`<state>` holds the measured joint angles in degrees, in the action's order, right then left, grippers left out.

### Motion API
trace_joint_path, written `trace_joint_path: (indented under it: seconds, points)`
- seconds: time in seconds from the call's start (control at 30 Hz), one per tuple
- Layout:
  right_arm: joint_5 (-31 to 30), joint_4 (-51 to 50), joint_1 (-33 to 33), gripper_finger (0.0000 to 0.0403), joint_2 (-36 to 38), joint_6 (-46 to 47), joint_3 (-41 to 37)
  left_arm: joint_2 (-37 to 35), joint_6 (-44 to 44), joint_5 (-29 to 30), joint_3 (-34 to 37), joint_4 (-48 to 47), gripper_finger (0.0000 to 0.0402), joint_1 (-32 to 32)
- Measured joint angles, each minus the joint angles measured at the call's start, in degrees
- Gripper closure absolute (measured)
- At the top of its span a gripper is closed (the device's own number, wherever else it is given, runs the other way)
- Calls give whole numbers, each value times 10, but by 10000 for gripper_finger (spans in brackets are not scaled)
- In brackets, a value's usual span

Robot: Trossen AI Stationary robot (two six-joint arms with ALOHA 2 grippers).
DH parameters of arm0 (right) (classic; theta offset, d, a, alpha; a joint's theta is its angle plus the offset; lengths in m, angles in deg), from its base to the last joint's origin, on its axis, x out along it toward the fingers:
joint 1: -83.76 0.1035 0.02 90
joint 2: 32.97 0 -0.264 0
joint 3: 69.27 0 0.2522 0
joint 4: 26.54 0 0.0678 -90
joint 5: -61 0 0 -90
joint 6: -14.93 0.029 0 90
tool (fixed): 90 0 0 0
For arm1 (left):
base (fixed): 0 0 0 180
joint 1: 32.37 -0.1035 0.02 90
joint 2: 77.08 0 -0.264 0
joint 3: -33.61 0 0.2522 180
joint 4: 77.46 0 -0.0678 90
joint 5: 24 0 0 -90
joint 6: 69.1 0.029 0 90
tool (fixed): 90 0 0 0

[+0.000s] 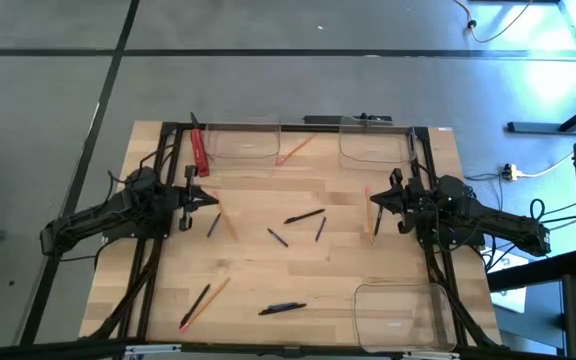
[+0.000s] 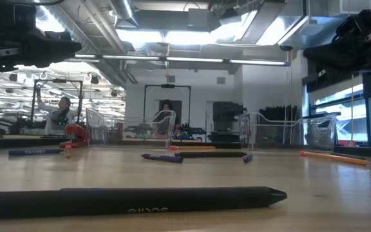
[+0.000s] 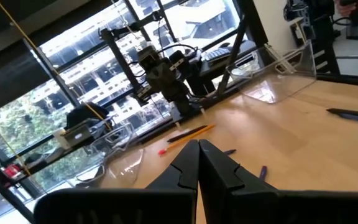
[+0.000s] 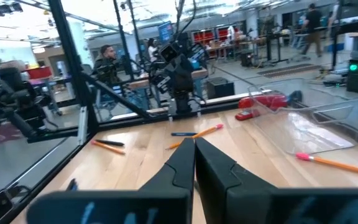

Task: Sort crayons/erasers/pens/pencils in bins
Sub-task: Put the yellow pencil into the top left transparent bin

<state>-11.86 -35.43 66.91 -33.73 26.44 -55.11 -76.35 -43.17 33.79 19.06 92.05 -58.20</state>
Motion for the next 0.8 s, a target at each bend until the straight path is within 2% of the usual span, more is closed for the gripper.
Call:
trace_joint_path:
  seconds: [0.17,0.27,0.33,0.43,0.5,0.63,0.8]
  points:
    - [-3,0,0,388,0,0,0,0,2,0,0,8,401,0]
    - [-3,0,0,388,0,0,0,0,-15,22,0,53,401,0]
    - [-3,-1,0,388,0,0,0,0,-104,78,0,128,401,0]
    - [-3,-1,0,388,0,0,0,0,-272,234,-25,174,401,0]
    - [-2,-1,0,388,0,0,0,2,-302,268,-56,157,401,0]
    - [-1,-1,0,388,0,0,0,39,-271,232,-153,74,401,1]
    - [-1,-1,0,388,0,0,0,162,-269,237,-294,-93,401,1]
